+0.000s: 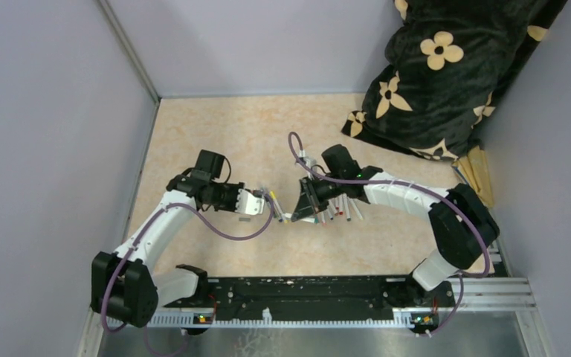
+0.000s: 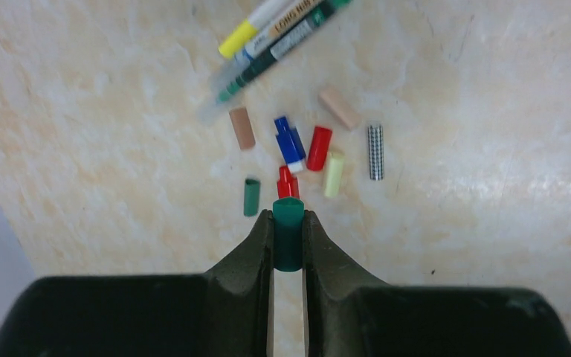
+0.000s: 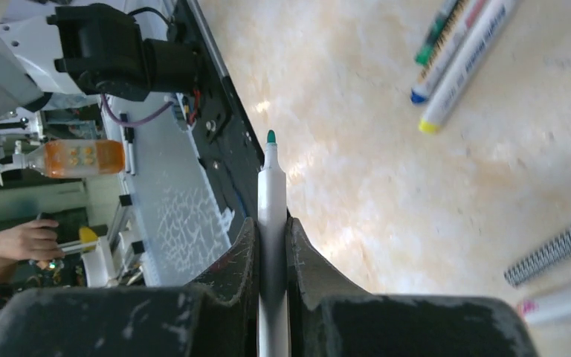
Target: Open the pen caps
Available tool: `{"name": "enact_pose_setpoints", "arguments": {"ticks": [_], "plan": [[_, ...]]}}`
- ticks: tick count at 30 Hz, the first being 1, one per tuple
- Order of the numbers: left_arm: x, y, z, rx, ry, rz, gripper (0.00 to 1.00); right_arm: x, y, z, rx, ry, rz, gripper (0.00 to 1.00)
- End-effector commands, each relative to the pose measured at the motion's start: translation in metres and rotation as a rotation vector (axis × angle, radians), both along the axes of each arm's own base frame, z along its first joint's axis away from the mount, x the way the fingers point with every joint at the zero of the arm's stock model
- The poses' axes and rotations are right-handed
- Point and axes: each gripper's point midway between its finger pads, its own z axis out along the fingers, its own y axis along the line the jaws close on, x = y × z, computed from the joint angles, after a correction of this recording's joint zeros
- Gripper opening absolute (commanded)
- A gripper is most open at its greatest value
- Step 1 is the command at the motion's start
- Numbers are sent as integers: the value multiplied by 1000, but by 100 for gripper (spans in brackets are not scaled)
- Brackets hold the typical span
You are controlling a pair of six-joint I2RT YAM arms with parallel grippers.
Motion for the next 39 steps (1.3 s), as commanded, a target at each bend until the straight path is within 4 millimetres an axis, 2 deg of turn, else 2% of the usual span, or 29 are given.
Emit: {"name": "enact_pose_setpoints", "arguments": {"ticks": [1,5,8,13,19,25,28,31,34,39], "plan": [[-4,34,-15,180,4,32,0,-17,-24,7,-21,49,22,0],[-1,33,-15,177,4,42,0,-13,-31,6,-44,14,-17,0],[-2,22,-11,102,40,73,0,10,-41,6,-99,-63,-141,0],[-17,-1,-22,-47,197,144,0,70,-90,-5,-294,-213,-515,0],[-25,-5,-57,-84,285,220,1,112,-148,-15,-406,-282,-816,0],[-27,-10,-74,-112,330,255,3,130,-191,-36,-515,-351,-985,0],[-28,-11,-80,-115,353,257,5,134,-205,-48,-572,-372,-1037,0],[-28,-11,-87,-107,368,263,9,139,-213,-60,-614,-380,-1065,2],[-29,-9,-92,-94,378,276,19,144,-218,-66,-644,-403,-1073,4],[-32,-8,-90,-90,397,277,32,152,-221,-81,-699,-413,-1058,7]]}}
